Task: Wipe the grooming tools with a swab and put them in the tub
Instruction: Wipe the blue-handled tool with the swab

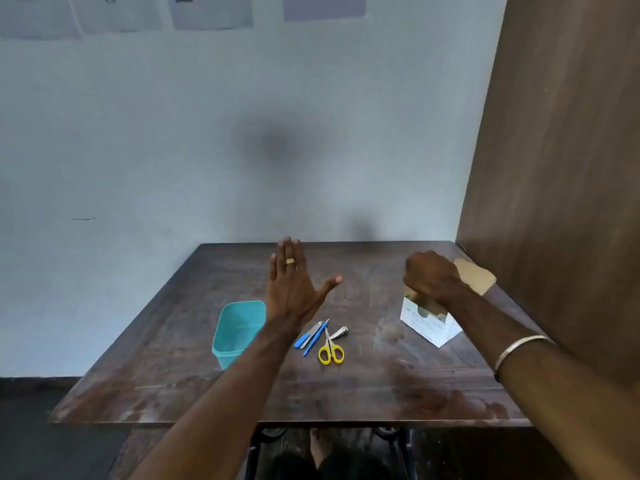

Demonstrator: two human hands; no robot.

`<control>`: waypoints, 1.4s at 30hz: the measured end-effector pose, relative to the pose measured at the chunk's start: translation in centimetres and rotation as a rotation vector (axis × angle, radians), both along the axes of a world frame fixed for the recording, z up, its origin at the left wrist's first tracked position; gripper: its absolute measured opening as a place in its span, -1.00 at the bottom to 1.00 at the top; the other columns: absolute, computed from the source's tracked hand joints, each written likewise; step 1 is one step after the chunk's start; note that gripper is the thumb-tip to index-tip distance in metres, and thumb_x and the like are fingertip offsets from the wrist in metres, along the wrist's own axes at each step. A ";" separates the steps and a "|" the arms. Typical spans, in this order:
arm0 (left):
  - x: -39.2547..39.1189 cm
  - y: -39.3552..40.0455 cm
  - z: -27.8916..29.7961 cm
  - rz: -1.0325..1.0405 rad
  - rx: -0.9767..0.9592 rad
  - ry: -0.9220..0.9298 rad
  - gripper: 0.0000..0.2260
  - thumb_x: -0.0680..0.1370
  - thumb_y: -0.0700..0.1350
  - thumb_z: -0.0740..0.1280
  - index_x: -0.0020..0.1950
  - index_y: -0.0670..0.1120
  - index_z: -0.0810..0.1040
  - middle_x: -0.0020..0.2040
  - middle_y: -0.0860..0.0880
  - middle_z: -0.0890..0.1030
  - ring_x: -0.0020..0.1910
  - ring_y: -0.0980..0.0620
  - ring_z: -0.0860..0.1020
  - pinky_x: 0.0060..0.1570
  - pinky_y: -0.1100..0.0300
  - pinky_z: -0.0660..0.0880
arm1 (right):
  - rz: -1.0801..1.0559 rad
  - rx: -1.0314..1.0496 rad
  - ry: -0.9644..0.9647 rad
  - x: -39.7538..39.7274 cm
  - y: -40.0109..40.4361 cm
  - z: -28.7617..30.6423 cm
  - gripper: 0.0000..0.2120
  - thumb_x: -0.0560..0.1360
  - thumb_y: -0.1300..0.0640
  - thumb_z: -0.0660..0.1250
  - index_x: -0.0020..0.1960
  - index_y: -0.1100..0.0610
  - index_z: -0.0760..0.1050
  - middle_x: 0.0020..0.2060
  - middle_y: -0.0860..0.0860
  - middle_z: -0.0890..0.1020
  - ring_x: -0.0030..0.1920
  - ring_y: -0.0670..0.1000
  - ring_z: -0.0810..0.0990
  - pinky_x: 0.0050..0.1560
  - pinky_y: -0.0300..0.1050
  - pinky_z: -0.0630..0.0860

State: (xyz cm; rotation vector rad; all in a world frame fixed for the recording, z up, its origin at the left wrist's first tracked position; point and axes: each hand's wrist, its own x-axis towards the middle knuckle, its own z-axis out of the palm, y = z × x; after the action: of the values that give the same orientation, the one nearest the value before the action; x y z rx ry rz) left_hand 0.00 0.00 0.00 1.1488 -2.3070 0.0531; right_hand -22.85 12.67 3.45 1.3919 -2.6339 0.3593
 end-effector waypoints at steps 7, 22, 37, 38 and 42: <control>0.7 -0.9 -3.4 0.049 0.300 -0.202 -0.38 0.59 0.15 0.27 0.50 -0.21 0.25 0.43 -0.25 0.40 0.39 -0.21 0.41 0.32 0.00 0.39 | -0.040 0.235 -0.245 -2.6 0.2 -2.1 -0.86 0.43 0.26 0.26 -0.22 0.10 0.57 -0.33 0.03 0.66 -0.35 0.04 0.60 -0.37 -0.20 0.41; 1.6 -2.3 -5.6 -0.038 0.370 -0.348 -0.87 0.48 -0.16 0.38 -0.03 -0.13 0.69 -0.05 -0.13 0.69 -0.06 -0.12 0.63 -0.10 0.04 0.60 | -0.089 0.470 -0.203 -4.3 -0.5 -4.3 -0.90 0.47 0.15 0.39 -0.06 0.17 0.55 -0.09 0.10 0.57 -0.15 0.13 0.59 -0.21 -0.11 0.47; 1.6 -2.2 -4.2 0.012 0.577 -0.276 -0.81 0.40 -0.20 0.41 -0.36 -0.11 0.45 -0.20 -0.19 0.64 -0.14 -0.13 0.63 -0.30 0.13 0.48 | -0.100 0.446 -0.050 -3.4 0.0 -4.1 -0.85 0.48 0.05 0.39 -0.06 0.11 0.48 -0.26 -0.02 0.52 -0.23 0.02 0.55 -0.19 -0.11 0.41; 1.7 -2.1 -4.2 0.011 0.573 -0.270 -0.82 0.42 -0.19 0.41 -0.34 -0.11 0.46 -0.17 -0.18 0.65 -0.14 -0.13 0.63 -0.27 0.12 0.51 | -0.109 0.427 -0.060 -3.3 0.0 -4.0 -0.85 0.47 0.06 0.39 -0.08 0.11 0.47 -0.28 -0.03 0.52 -0.24 0.02 0.56 -0.19 -0.12 0.41; 2.0 -1.8 -3.8 0.013 0.567 -0.239 -0.93 0.45 -0.18 0.38 -0.13 -0.17 0.60 -0.09 -0.15 0.66 -0.10 -0.12 0.62 -0.12 0.07 0.59 | -0.152 0.313 -0.119 -3.5 0.4 -3.8 -0.91 0.39 0.10 0.41 -0.22 0.08 0.53 -0.29 -0.01 0.57 -0.27 0.04 0.57 -0.22 -0.14 0.41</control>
State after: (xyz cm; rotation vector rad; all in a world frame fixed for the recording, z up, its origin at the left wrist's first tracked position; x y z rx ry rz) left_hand 2.02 -1.81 -3.79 1.4937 -2.6114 -0.5166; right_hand -26.32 13.03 -0.33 1.2709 -2.9730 0.0100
